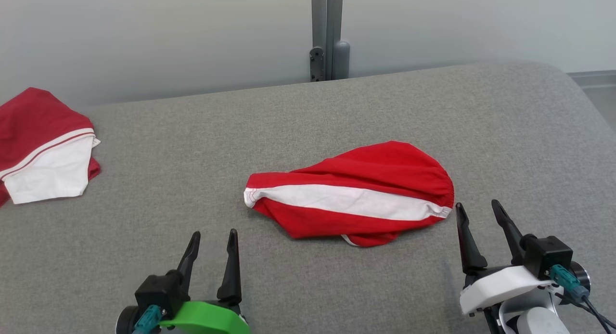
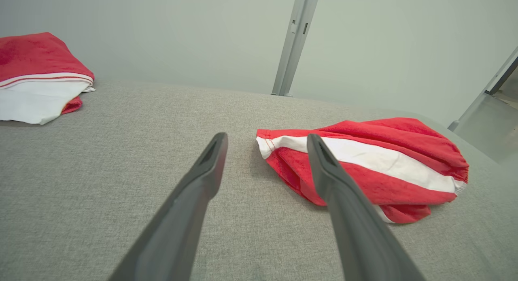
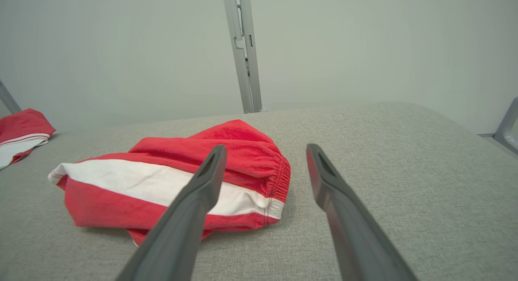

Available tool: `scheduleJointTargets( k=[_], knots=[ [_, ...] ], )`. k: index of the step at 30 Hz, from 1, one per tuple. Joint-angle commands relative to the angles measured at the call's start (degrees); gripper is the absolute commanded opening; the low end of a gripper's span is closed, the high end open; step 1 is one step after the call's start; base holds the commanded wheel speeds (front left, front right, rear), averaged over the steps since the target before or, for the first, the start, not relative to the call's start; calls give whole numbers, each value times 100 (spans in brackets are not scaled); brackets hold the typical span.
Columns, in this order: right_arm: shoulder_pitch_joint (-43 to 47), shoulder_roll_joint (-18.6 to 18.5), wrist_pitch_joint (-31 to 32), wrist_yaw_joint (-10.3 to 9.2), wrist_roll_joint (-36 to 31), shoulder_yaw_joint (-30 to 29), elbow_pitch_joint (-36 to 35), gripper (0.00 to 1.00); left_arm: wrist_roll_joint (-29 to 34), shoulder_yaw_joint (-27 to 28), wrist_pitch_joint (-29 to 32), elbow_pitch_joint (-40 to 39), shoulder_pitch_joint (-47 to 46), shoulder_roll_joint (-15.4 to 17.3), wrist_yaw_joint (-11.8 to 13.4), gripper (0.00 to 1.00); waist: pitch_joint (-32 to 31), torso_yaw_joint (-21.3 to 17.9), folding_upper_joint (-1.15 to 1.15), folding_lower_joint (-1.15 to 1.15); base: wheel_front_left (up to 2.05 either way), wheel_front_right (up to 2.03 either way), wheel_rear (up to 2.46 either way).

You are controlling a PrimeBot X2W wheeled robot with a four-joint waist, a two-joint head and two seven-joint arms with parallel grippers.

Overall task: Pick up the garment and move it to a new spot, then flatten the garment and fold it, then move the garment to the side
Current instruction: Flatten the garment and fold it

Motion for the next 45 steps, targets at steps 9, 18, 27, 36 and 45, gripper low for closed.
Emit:
scheduleJointTargets(
  k=[9,18,27,36,45],
  knots=[
    [70,5,-45,0,187,111,7,100,411,597,-4,-251,572,-218,-54,100,-192,132,0,0,0,0,0],
    [86,6,-48,0,209,113,4,100,668,870,-4,-267,750,-398,-243,100,-248,172,0,0,0,0,0],
    [57,5,-48,0,118,17,130,100,863,1009,-5,-218,736,-510,-397,100,-205,148,0,0,0,0,0],
    [-334,-186,138,0,-63,-409,1049,100,976,1008,-5,-141,559,-595,-539,100,98,232,0,0,0,0,0],
    [-1169,-355,114,0,290,-104,2322,100,1084,1030,-4,-47,339,-635,-629,100,475,442,0,0,0,0,0]
  ],
)
